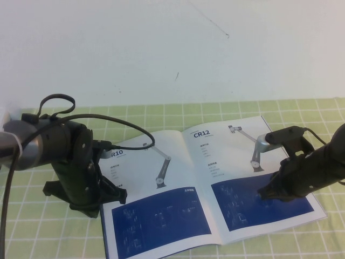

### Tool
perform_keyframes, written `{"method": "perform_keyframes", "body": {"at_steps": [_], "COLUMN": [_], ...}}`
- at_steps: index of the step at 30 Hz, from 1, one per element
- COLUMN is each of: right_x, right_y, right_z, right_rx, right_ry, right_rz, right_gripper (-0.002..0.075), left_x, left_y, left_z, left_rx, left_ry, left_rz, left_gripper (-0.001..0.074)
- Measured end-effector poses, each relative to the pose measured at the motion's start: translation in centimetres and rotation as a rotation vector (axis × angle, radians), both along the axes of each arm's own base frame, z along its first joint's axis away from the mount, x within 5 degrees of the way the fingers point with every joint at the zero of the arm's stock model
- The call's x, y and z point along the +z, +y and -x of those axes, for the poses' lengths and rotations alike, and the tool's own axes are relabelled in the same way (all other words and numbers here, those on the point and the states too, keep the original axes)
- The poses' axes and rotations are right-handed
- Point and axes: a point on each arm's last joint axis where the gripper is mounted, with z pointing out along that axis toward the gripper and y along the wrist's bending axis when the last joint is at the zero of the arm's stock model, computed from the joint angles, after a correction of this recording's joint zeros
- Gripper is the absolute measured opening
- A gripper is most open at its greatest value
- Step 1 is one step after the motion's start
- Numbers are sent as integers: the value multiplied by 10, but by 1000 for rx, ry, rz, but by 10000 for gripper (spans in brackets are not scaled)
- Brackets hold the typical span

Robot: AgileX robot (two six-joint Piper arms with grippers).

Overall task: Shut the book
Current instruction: 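Close the open booklet and leave it lying on the table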

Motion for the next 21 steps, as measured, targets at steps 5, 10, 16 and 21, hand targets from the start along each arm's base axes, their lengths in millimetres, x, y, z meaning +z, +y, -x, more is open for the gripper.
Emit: {"method": "perform_keyframes", "body": {"at_steps": [5,10,16,21], "right_x": [0,0,0,0], "right_y": [0,0,0,0], "right_z": [0,0,0,0], "right_rx": [0,0,-1,-12], "right_ry": [-1,-1,-1,2], "right_rz": [0,0,1,-8], "right_gripper": [-2,-2,-2,-2], "left_x": [0,0,2,2], "left_y": [0,-5,-16,-32], "left_z": [0,1,-2,-4], "left_rx": [9,14,22,38], "left_ry": [3,7,-8,-22], "left_rz": [3,53,206,392], "left_gripper": [-4,-4,-4,-4]}}
